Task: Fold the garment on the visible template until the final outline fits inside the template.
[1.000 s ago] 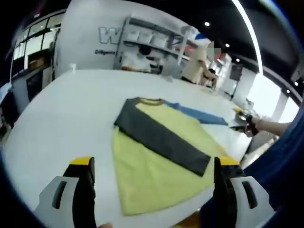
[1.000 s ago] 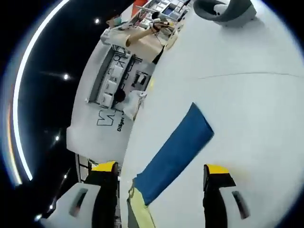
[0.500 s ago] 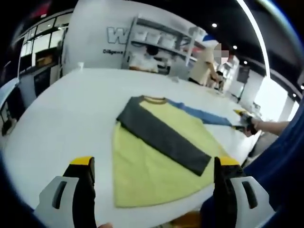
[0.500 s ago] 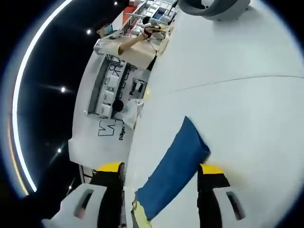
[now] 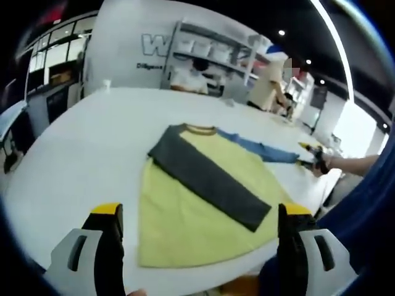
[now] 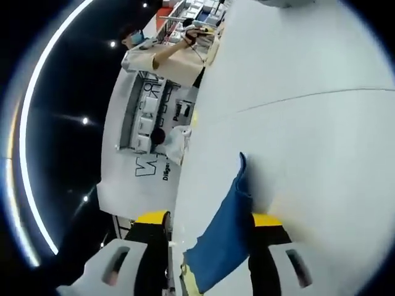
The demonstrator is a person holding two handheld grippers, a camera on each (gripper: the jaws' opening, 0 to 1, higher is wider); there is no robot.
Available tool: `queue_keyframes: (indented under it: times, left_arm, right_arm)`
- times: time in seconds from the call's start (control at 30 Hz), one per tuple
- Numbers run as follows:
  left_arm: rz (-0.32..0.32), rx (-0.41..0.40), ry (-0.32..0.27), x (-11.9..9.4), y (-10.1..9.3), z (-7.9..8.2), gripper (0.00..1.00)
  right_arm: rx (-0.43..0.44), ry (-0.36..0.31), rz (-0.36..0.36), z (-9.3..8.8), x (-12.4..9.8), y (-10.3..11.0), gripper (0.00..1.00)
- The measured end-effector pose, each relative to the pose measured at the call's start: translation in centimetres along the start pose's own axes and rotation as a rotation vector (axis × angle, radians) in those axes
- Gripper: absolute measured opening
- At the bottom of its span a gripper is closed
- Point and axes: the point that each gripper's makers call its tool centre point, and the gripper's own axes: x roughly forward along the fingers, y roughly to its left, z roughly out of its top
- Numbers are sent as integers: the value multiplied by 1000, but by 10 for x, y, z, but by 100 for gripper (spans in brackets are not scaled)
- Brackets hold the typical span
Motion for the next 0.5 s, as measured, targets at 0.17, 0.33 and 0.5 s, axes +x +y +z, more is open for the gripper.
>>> queue_keyframes:
  times: [0.17,0.33,0.5]
  left_arm:
    - [-9,-1,13,5,-8,-5,99]
    - [-19,-4,17,7,-12,-6,99]
    - [-19,1,15,7,-11,-6,99]
  right_arm:
    - [34,77,33,-30,3,8,49]
    - [4,-17,14,-15,2,1,44]
    - [-52,-81,-60,18,-4,-18,30]
